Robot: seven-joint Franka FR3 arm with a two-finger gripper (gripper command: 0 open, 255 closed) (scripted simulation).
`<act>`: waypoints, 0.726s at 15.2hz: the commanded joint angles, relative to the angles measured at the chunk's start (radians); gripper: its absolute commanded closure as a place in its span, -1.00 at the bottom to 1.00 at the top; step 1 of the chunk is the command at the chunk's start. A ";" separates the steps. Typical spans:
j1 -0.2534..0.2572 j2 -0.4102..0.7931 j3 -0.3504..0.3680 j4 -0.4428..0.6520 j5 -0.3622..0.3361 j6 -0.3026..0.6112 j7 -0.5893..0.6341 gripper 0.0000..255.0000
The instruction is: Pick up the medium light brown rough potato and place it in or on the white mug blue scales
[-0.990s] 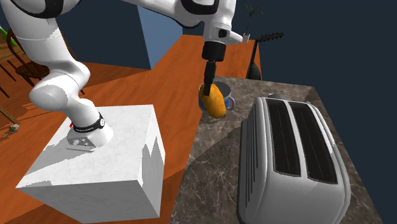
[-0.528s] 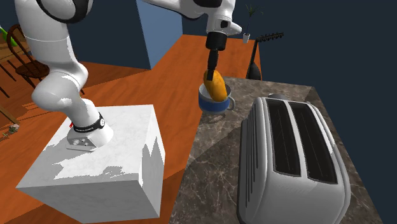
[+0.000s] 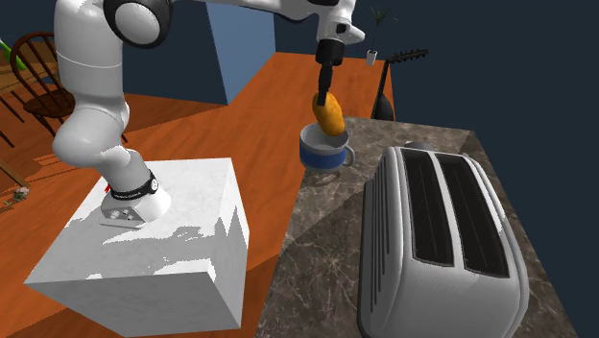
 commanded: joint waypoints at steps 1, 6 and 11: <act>0.001 0.010 0.000 -0.007 0.000 0.014 0.011 1.00; -0.006 0.013 0.001 -0.067 0.002 0.071 0.037 1.00; -0.012 0.023 0.001 -0.118 0.001 0.126 0.062 1.00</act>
